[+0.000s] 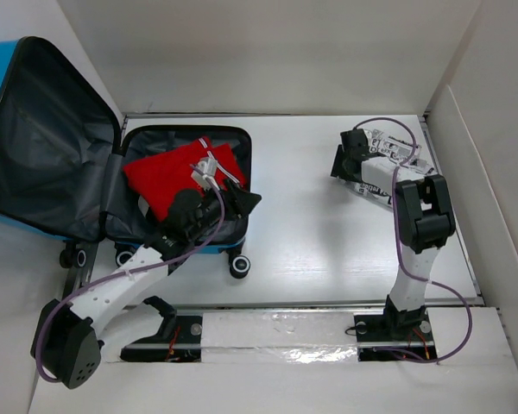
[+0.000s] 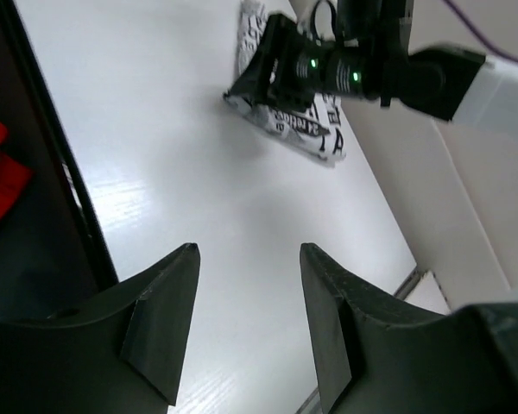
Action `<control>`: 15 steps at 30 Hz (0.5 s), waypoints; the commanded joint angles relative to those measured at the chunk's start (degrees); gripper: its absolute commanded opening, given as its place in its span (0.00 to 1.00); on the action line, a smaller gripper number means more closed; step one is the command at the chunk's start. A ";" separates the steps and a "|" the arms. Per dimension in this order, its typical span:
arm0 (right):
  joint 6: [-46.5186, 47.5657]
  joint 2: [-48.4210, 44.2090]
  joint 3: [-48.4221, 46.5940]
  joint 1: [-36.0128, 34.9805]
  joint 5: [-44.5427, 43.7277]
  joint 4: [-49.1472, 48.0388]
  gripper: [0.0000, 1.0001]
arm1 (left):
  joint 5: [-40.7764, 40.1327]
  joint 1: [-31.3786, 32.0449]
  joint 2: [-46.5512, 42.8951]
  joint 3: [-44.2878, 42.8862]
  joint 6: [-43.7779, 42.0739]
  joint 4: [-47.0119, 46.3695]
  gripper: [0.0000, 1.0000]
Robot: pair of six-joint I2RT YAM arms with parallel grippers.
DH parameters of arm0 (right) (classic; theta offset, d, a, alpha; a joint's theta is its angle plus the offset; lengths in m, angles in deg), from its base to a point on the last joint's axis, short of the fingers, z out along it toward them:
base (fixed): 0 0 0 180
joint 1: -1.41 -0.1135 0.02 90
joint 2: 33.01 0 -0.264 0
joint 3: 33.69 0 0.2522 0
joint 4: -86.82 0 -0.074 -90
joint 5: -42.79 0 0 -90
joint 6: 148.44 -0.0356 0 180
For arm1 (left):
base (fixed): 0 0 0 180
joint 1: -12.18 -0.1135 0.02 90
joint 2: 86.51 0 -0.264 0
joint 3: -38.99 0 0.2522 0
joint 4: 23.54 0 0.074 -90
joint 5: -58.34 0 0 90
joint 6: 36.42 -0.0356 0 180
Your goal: Pack the luggage
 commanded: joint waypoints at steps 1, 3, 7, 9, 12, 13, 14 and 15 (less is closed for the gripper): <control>-1.66 1.11 -4.05 0.78 0.96 3.49 0.56 | -2.24 2.88 0.44 0.75 -3.02 -3.83 0.47; -1.92 1.38 -4.75 0.17 -0.44 4.45 0.47 | -3.29 5.25 0.70 0.23 -4.08 -3.66 0.47; -1.48 3.13 -6.41 -0.36 -0.01 6.65 0.17 | -14.15 13.59 2.98 -2.49 -7.50 -1.56 0.47; -2.18 3.31 -7.12 -0.36 2.86 7.18 0.06 | -17.34 17.89 4.65 -3.90 -8.64 -0.94 0.47; -3.41 2.70 -6.16 -1.67 10.34 2.82 0.06 | -16.66 18.53 6.15 -3.47 -7.95 -2.95 0.49; -5.24 2.78 -6.07 -3.24 14.45 1.75 0.05 | -16.66 18.53 7.02 -3.03 -7.69 -3.13 0.50; -6.05 3.04 -6.94 -4.13 15.97 0.52 0.06 | -16.74 18.53 7.21 -2.86 -7.60 -3.22 0.50; -8.06 4.09 -7.82 -5.10 18.16 -1.06 0.08 | -16.83 18.53 7.56 -2.85 -7.60 -2.87 0.50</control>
